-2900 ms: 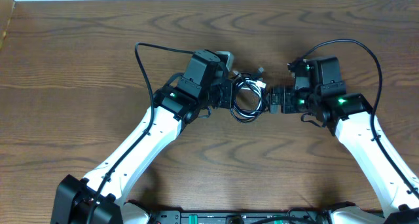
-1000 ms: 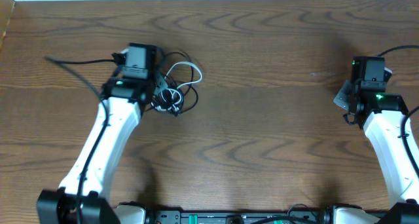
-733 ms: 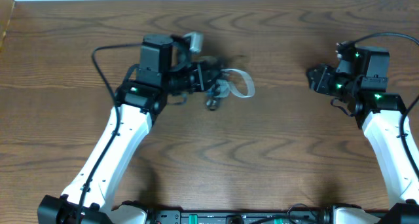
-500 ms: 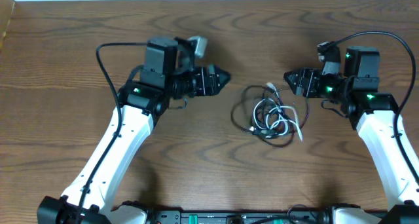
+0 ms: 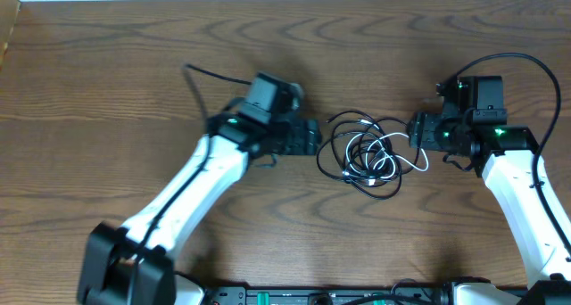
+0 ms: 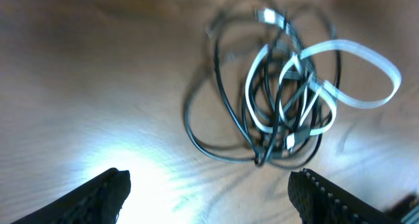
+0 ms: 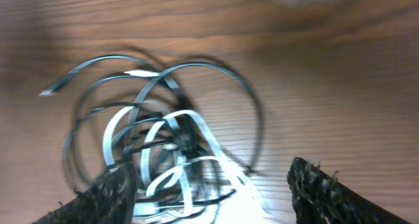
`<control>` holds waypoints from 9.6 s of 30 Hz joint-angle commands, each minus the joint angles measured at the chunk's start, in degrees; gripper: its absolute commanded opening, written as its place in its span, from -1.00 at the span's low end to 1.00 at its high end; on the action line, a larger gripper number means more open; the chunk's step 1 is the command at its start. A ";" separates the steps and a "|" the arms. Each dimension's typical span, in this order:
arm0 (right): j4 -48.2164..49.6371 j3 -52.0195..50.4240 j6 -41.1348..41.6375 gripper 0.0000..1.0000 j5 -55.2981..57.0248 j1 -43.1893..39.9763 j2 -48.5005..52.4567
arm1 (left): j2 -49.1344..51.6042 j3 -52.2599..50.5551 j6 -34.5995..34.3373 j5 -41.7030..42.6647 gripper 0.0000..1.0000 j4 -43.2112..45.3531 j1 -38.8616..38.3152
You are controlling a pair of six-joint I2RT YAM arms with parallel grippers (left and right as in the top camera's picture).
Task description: Untangle cables
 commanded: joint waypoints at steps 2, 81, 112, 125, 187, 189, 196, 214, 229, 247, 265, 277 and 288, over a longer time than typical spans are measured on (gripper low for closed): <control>0.11 0.59 5.29 0.49 9.57 -0.52 -0.13 | 6.25 -0.83 0.52 0.85 0.65 2.95 -6.10; 0.92 1.57 12.74 -0.98 33.68 -19.80 5.95 | -15.50 1.18 -4.39 -51.84 -0.85 -1.77 18.73; 19.87 1.75 -9.92 0.66 -16.74 14.78 11.41 | -9.29 0.26 0.11 5.22 -0.85 0.55 10.97; 28.61 1.75 0.15 -0.63 -23.21 18.12 21.73 | -9.27 0.26 0.11 -0.98 -0.85 -2.69 10.34; 0.96 16.26 20.65 -0.98 30.53 -46.77 8.74 | -8.79 0.24 -10.32 -39.26 -0.85 -9.62 27.08; 3.65 16.26 18.99 -0.98 20.22 -47.04 9.31 | -8.79 0.24 -10.27 -35.30 -0.85 -9.14 27.08; 9.70 16.26 -3.45 -0.14 -25.86 -36.54 9.55 | -8.79 0.24 -4.79 -6.71 -0.85 -6.86 22.75; 13.22 16.11 -18.56 0.41 -22.75 13.55 20.33 | -8.79 -4.57 -4.00 -11.89 -0.85 -9.66 16.50; 18.73 16.11 -16.35 -0.63 -15.43 26.86 30.14 | -8.76 -4.57 -4.00 -11.89 -0.85 -9.79 16.50; 28.15 17.99 -6.21 0.53 -11.23 24.44 19.67 | -8.76 -4.57 -4.00 -11.91 -0.85 -9.60 16.50; 8.59 15.19 30.75 0.61 11.65 17.77 26.86 | -8.76 -4.57 -4.00 -11.89 -0.85 -9.62 16.50; 8.68 15.13 36.76 -0.10 6.97 18.95 30.12 | -8.79 -4.57 -4.00 -11.89 -0.86 -9.62 16.50; 13.73 15.91 21.33 -0.98 7.67 13.66 25.51 | -8.79 -4.57 -4.00 -11.89 -0.85 -9.64 16.50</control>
